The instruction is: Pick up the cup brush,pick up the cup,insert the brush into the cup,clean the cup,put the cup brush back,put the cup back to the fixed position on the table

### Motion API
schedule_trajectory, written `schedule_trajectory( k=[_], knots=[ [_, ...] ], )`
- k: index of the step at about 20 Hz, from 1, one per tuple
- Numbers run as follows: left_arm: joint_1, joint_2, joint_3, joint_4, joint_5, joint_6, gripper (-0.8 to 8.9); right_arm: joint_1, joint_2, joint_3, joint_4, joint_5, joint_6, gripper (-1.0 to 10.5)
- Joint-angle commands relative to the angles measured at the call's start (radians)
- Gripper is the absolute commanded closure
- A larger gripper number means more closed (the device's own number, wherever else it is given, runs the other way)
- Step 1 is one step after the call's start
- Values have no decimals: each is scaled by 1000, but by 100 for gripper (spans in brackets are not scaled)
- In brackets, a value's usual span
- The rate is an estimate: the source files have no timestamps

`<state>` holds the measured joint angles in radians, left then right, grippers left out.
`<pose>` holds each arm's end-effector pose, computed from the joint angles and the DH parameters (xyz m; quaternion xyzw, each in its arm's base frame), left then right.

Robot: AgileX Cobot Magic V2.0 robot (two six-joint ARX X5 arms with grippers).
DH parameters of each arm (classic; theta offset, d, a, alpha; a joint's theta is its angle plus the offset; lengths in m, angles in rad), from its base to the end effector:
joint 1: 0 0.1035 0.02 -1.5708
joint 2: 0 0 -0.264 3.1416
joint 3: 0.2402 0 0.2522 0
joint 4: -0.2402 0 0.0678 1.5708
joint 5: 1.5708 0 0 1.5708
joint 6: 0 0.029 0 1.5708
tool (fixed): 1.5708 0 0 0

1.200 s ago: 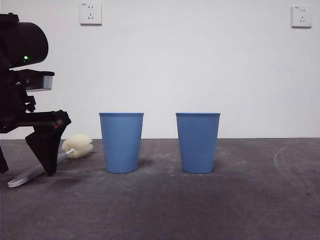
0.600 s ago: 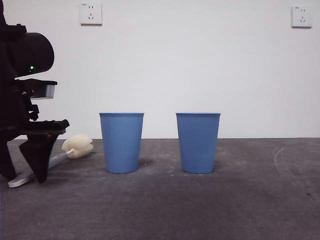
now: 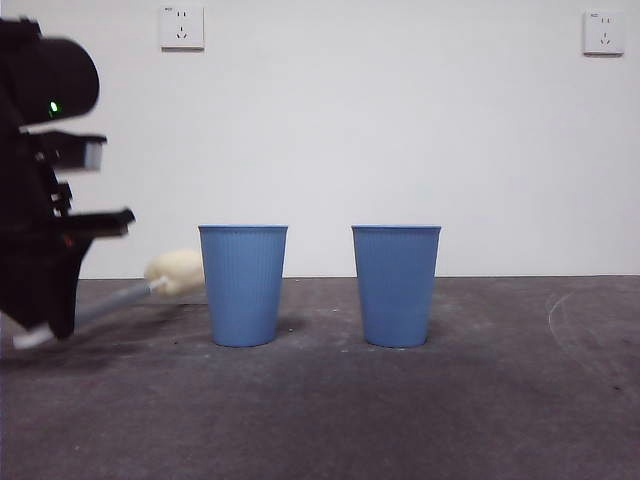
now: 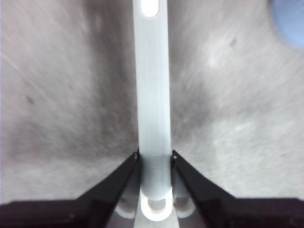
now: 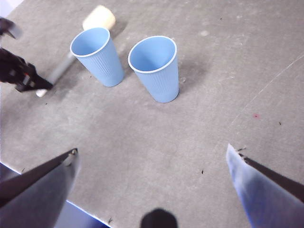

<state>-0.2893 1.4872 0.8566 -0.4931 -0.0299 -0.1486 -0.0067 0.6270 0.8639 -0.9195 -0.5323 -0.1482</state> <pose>0.2619 -0.0771 0.1833 0.0221 0.5327 -0.0701 0.8431 0.1023 0.0140 0.3157 0.0215 0.3036 0.2680 0.9141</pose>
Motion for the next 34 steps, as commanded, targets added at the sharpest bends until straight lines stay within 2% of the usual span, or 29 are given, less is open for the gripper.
schedule_trajectory(
  k=[1,5,8,11,14,18,21,25,31,34],
  knots=[
    [25,-58,-10,-22,4,35,822,2,-1,3,8,-4,-2,384],
    [61,-203,-10,-113,24,83,822,31,16,2,28,-4,-2,384],
    [68,-330,-10,-203,111,102,822,80,69,-7,68,-4,-2,383],
    [67,-459,-10,-257,203,101,822,142,145,-52,175,-3,-2,383],
    [67,-560,-10,-338,224,101,822,218,227,-123,339,1,26,383],
    [67,-655,-10,-428,248,105,822,334,335,-223,583,95,71,383],
    [67,-693,-10,-455,273,105,822,428,426,-302,792,230,96,383],
    [67,-700,-10,-495,273,108,822,480,565,-399,1094,373,124,383],
    [67,-700,-10,-501,273,109,822,479,822,-427,1465,391,175,383],
    [67,-700,-10,-501,273,112,822,479,930,-426,1586,393,183,383]
  ],
)
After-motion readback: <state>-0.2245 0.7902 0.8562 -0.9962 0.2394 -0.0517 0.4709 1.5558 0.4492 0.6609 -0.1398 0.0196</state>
